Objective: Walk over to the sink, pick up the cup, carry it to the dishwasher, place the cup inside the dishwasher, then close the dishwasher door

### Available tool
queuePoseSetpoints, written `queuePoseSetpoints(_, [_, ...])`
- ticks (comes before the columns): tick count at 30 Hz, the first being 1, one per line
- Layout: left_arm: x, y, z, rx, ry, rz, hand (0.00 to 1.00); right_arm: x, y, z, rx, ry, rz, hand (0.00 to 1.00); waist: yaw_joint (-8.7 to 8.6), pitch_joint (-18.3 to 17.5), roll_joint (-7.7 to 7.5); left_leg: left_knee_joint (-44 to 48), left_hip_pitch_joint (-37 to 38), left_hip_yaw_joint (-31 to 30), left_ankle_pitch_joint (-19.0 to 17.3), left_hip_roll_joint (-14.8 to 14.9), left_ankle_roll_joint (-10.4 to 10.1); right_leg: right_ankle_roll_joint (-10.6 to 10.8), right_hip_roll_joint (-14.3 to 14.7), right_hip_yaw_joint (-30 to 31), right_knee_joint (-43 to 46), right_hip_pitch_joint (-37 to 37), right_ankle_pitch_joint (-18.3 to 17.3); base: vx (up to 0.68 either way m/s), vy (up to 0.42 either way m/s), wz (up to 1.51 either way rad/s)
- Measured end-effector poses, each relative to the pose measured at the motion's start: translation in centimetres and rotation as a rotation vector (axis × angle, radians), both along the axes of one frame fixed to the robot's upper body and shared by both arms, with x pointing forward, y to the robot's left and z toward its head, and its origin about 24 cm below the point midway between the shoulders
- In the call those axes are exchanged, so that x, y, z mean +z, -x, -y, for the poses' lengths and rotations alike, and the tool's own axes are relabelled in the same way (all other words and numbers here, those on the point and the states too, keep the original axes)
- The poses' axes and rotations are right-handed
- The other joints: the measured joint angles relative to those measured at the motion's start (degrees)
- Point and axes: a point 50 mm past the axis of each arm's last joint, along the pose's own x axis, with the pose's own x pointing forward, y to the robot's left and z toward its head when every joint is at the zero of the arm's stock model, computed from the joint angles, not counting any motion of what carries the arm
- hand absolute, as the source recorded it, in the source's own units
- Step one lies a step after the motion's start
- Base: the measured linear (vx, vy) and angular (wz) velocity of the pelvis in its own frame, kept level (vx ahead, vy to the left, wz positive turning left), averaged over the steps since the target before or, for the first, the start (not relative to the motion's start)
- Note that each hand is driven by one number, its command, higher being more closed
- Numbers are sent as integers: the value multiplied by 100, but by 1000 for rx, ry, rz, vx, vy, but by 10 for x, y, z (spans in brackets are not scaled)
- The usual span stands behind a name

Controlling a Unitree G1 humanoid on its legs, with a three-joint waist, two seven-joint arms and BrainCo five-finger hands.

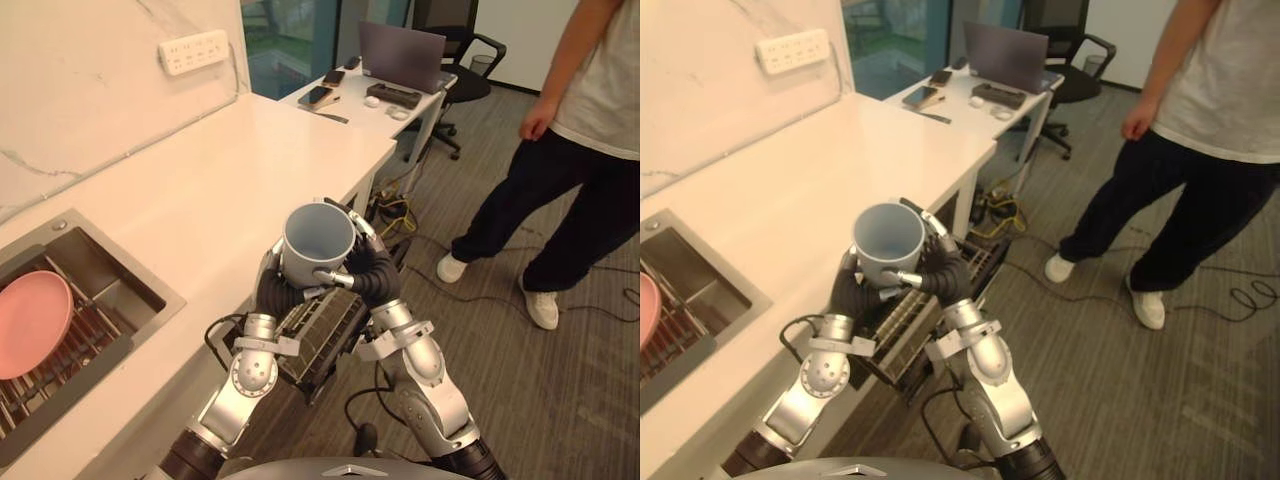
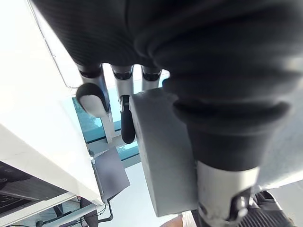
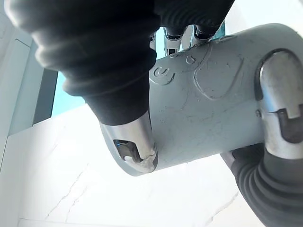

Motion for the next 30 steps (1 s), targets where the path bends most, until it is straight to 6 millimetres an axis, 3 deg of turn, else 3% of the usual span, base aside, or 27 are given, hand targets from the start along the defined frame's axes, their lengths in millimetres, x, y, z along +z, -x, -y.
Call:
queuePoseSetpoints(1, [0,0,0,1,1,0,100,0,0,0,-12,-3,1,100,-3,0,0,-29,13,-1,15,-2,-4,1,0,-1,0,0,-2,0,0,0])
queuePoseSetpoints(2, [0,0,0,1,1,0,0,0,0,0,-15,-6,0,100,-2,0,0,-60,28,0,27,-7,-7,4,0,-1,0,1,-4,0,0,0])
queuePoseSetpoints(8, [-2,5,9,-39,4,-8,0,4,-3,9,-142,-76,3,100,-5,0,0,-112,50,-14,56,-24,-12,18,-7,-11,2,8,-17,0,0,0])
queuePoseSetpoints(20, [-15,5,1,27,40,-79,0,12,-5,32,-292,-195,40,100,-56,2,-6,-276,139,-59,111,-43,-17,11,-3,-33,4,35,-11,0,0,0])
queuePoseSetpoints(23, [-24,3,-3,0,86,-153,0,6,-4,48,-350,-246,-1,100,-63,6,-15,-290,192,-102,113,-46,-18,20,-4,-68,4,108,-19,-6,4,5])
queuePoseSetpoints(30, [-64,16,1,-302,73,-419,0,-8,-14,95,-528,-245,-63,100,-206,308,-148,-236,-303,-228,219,-136,37,57,-105,-143,-29,-254,-33,-57,-2,13])
